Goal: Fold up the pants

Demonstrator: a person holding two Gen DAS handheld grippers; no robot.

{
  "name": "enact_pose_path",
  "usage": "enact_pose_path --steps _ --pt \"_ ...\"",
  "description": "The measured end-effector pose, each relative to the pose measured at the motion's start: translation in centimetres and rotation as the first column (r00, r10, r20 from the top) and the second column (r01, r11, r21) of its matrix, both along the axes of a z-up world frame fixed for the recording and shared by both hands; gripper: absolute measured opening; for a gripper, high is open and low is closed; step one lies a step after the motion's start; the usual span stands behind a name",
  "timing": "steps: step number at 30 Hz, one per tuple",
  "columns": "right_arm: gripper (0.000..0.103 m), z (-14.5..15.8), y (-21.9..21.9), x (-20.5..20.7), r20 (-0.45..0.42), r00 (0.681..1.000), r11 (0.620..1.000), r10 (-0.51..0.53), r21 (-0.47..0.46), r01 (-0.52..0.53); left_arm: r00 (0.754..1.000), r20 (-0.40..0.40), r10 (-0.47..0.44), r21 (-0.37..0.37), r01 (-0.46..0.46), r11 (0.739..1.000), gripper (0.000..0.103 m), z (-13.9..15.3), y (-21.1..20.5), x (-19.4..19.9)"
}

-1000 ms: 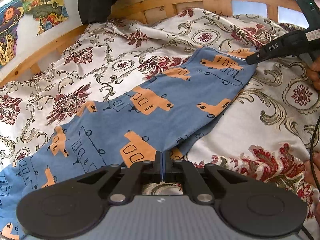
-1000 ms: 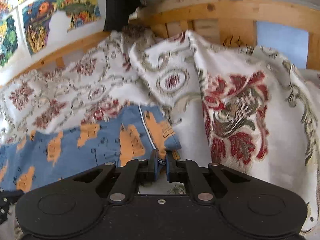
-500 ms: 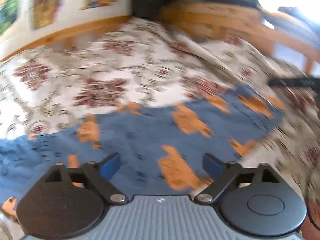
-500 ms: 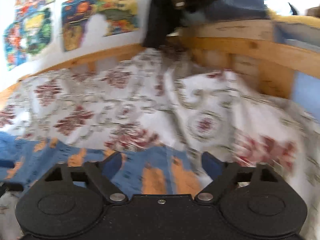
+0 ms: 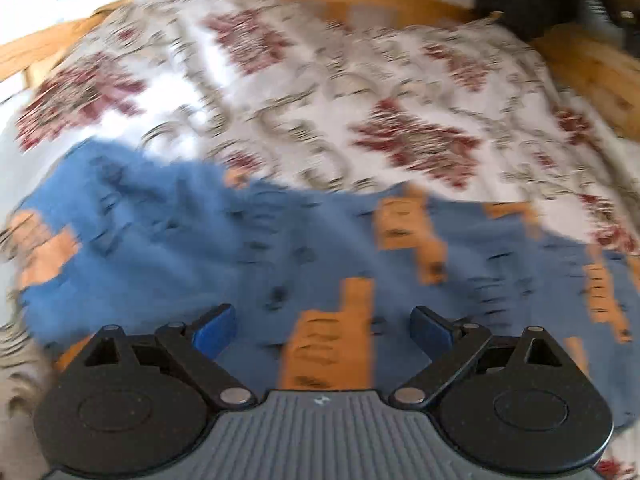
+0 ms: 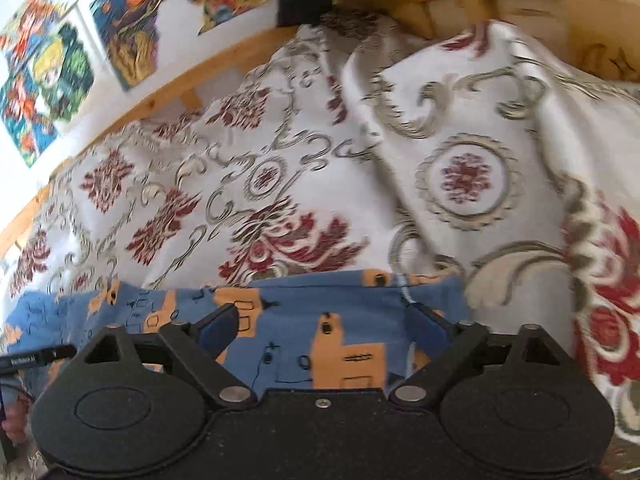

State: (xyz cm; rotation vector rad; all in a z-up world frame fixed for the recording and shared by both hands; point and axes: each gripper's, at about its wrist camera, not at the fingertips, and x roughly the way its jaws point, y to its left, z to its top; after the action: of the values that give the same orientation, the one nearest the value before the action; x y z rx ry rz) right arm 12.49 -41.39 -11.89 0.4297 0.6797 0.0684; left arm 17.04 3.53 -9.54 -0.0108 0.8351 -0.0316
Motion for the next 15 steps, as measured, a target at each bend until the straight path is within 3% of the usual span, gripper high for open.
enact_pose_path --steps 3,6,9,12,15 --pt "0.096 1.0 0.2 -1.2 0.037 0.997 0.993 -0.070 -0.093 0.073 0.999 -0.012 0.034 0.029 -0.033 0.999 0.097 1.2 1.4 -1.0" --pt "0.096 2.2 1.4 -2.0 0.077 0.997 0.994 -0.024 -0.108 0.032 0.997 -0.014 0.082 0.150 -0.079 0.986 0.097 2.7 2.4 -1.7" --pt "0.099 3.5 5.0 -2.5 0.114 0.986 0.978 0.118 -0.187 -0.096 0.996 0.003 0.084 0.213 -0.082 0.974 0.097 4.2 3.5 -1.8" --pt "0.100 3.7 9.0 -2.8 0.120 0.953 0.945 0.277 -0.215 -0.247 1.000 0.022 0.002 0.286 -0.009 0.958 0.097 5.7 4.6 -1.7" --pt "0.100 2.6 12.3 -2.4 0.064 0.928 0.915 0.366 -0.205 -0.347 0.997 0.070 -0.026 0.400 -0.004 0.916 0.100 5.6 5.8 -2.2"
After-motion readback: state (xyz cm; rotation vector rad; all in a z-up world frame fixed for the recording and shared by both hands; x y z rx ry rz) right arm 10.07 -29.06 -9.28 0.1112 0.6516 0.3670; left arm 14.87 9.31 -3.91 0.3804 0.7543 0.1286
